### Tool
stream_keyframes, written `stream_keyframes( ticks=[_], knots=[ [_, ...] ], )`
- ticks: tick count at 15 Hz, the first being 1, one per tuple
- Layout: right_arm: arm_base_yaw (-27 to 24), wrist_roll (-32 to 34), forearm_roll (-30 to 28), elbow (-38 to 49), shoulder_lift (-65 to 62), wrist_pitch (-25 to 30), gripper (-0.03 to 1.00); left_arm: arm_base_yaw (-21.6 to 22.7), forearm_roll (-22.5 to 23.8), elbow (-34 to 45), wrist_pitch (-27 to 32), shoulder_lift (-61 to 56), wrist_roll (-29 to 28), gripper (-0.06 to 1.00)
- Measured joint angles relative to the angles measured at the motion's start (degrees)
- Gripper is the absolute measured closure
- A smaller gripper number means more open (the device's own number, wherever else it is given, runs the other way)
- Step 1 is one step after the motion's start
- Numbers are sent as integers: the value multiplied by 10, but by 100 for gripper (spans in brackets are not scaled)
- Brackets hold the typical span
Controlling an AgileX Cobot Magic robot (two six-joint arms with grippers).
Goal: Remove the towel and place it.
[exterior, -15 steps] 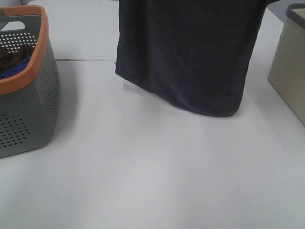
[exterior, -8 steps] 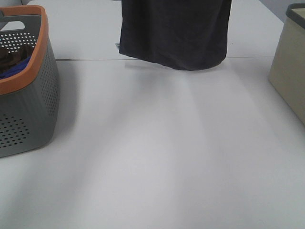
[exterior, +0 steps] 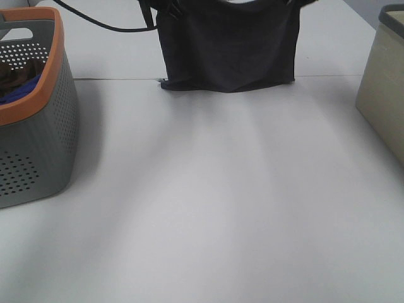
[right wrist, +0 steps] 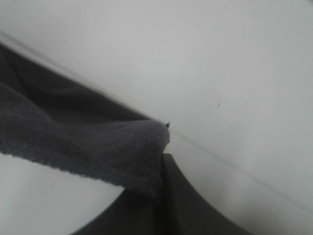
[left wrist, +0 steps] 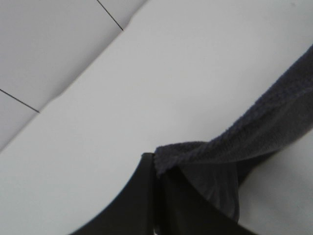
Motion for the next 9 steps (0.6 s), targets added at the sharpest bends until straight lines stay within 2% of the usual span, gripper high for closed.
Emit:
stream_keyframes(
  ticks=[2,4,5,6,7,9],
  knots=[
    [0,0,29,0,-1,127,97,-17,-3,0,113,-1,1,94],
    [0,-2,58,0,1,228,97,-25,-44,0,223,-1,21,94],
    [0,-3,63,0,1,248,97,-26,-64,0,250,-1,34,94],
    [0,-4,65,0,1,266,97,-26,-105,0,302,-1,61,94],
    [0,-3,66,4,1,270,97,-26,-142,0,354,-1,92,94],
    [0,0,66,21,0,270,97,-26,-211,0,419,-1,156,94]
  ],
)
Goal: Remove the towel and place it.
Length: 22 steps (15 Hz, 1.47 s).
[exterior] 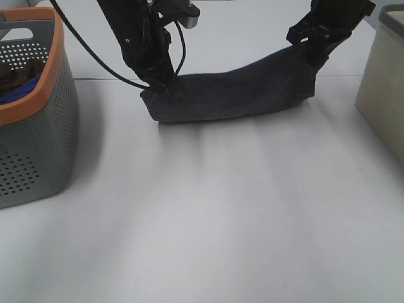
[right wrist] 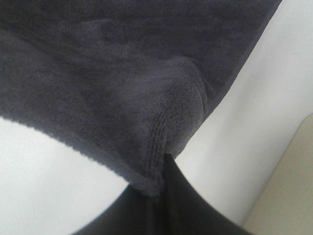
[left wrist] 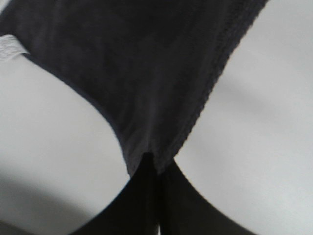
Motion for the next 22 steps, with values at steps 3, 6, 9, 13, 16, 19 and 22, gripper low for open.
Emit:
stream_keyframes(
  ticks=[3,6,9,13,16,19,22],
  knots=[
    [0,13,0,79,-17,-1,97,0,-44,-3,87,20,45,94],
    [0,21,2,155,-44,-1,97,0,-50,-3,102,28,56,94],
    [0,21,-6,244,-64,-1,97,0,-83,-2,104,28,57,94],
    [0,-4,-6,305,-64,-1,97,0,-87,53,104,28,70,94],
    [0,-10,10,320,-65,-1,97,-2,-89,95,104,28,92,94],
    [0,-15,17,332,-65,-1,97,-2,-89,97,104,25,105,94],
    [0,-15,28,360,-67,-1,90,-2,-88,97,104,25,126,94]
  ],
)
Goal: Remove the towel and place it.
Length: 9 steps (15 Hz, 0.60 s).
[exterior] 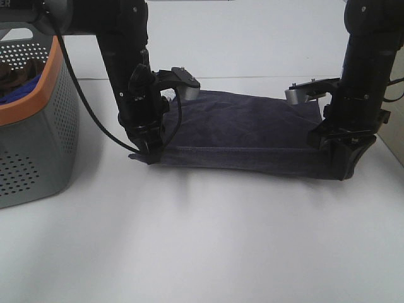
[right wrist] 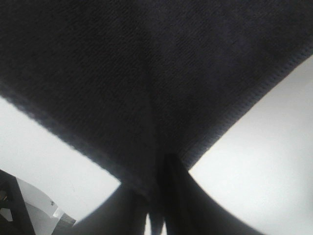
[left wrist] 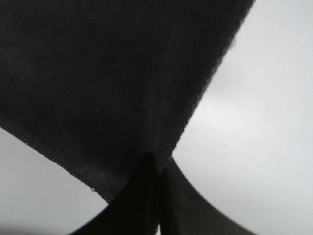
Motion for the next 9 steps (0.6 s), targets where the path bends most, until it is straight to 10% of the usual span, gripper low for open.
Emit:
stream_keyframes(
  ticks=[9],
  knots=[
    [0,37,34,30,-1,0,28,-8,1,0,0,0,19,94]
  ],
)
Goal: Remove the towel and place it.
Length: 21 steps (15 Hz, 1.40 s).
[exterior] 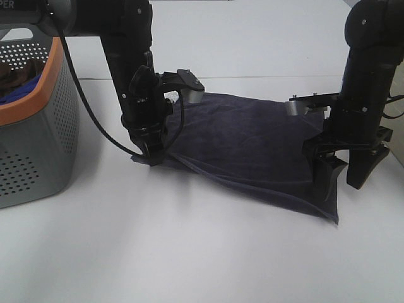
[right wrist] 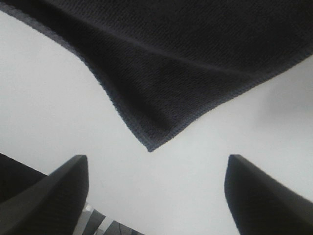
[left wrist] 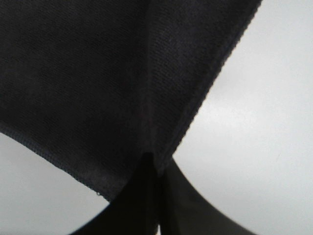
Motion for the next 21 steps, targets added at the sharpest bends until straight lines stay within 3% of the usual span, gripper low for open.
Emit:
stream_keyframes(
  ticks=[4,6,7,9,10,12,13,17,21],
  knots=[
    [0,25,0,0,0,0,26,0,0,20,1,0,-7,94],
    [0,35,0,-1,-1,0,26,0,0,32,1,0,-33,88],
    [0,35,0,-5,-3,0,26,0,0,33,1,0,-45,81],
    [0,36,0,-6,-21,1,26,0,0,33,1,0,-78,56],
    [0,37,0,-6,-25,1,26,0,0,33,1,0,-88,50],
    [0,46,0,-20,-49,1,26,0,0,33,1,0,-109,21],
    [0,52,0,-28,-58,1,26,0,0,33,1,0,-113,17],
    [0,85,3,-56,-93,1,26,0,0,17,1,-7,-141,15],
    [0,146,9,-128,-140,1,26,0,3,-90,1,-42,-253,14]
  ],
)
